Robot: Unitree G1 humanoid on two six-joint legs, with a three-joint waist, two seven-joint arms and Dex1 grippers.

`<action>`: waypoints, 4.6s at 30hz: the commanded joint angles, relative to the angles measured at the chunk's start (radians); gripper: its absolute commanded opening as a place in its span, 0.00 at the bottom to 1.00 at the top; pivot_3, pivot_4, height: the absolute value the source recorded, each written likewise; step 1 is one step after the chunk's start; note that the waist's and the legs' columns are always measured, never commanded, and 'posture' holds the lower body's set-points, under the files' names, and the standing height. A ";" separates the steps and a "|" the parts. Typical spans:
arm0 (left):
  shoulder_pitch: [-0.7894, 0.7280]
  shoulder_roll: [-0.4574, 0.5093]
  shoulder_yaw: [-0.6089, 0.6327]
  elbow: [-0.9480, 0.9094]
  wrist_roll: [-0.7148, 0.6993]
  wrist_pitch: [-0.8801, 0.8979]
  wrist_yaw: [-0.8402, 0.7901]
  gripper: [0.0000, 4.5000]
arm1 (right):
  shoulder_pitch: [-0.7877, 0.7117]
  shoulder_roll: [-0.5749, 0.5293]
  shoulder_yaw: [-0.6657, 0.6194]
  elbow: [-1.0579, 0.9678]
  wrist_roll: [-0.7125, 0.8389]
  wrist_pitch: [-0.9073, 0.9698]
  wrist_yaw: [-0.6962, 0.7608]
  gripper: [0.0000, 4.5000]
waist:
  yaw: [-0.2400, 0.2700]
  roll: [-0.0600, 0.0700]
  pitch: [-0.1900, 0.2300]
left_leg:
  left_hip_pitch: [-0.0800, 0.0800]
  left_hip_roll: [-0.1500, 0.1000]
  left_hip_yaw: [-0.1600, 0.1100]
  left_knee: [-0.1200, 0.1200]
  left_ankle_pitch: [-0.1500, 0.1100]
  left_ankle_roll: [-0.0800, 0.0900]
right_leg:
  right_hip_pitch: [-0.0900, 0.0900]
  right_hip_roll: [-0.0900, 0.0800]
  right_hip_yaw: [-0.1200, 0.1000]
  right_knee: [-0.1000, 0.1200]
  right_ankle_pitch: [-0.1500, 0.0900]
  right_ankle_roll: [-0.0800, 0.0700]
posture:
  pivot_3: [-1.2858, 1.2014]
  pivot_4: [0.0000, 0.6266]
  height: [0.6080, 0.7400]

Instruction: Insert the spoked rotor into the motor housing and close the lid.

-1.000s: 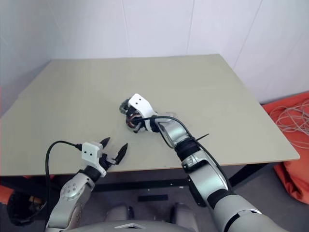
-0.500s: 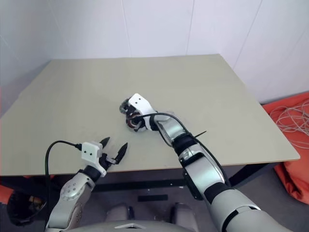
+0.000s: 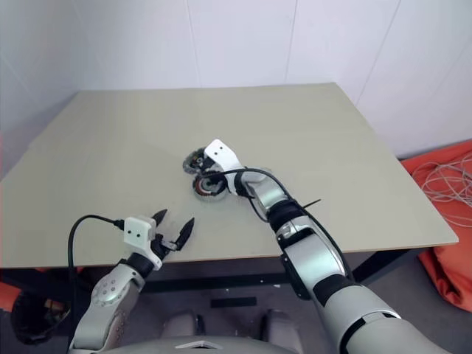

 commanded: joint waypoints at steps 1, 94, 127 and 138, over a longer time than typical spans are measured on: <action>-0.003 0.002 0.002 -0.040 -0.006 -0.008 -0.004 1.00 | -0.003 -0.008 -0.013 -0.024 -0.003 -0.001 0.012 0.01 | 0.000 0.000 0.000 | 0.000 0.000 0.000 0.000 0.000 0.000 | 0.000 0.000 0.000 0.000 0.000 0.000 | 0.52 0.00 1.00; -0.030 0.006 0.005 -0.011 -0.020 0.008 -0.030 1.00 | 0.278 -0.184 -0.637 -0.825 0.479 1.190 -0.209 0.99 | 0.007 0.003 0.001 | 0.002 -0.001 0.000 0.000 0.001 -0.002 | 0.002 0.000 0.000 0.000 -0.001 0.002 | 0.52 0.00 1.00; -0.028 0.018 0.011 0.044 -0.007 -0.047 -0.048 1.00 | 0.213 -0.024 -0.848 -0.687 0.537 1.171 -0.418 0.70 | 0.010 0.005 0.001 | 0.002 -0.001 0.000 -0.002 0.005 -0.008 | 0.001 0.000 0.000 0.000 -0.002 0.004 | 0.52 0.00 1.00; -0.018 0.021 0.012 0.035 -0.008 -0.048 -0.050 1.00 | 0.222 -0.025 -0.852 -0.682 0.561 1.148 -0.447 0.07 | 0.009 0.007 0.001 | 0.004 -0.002 0.000 -0.003 0.006 -0.009 | 0.002 0.000 0.000 0.000 -0.004 0.007 | 0.52 0.00 1.00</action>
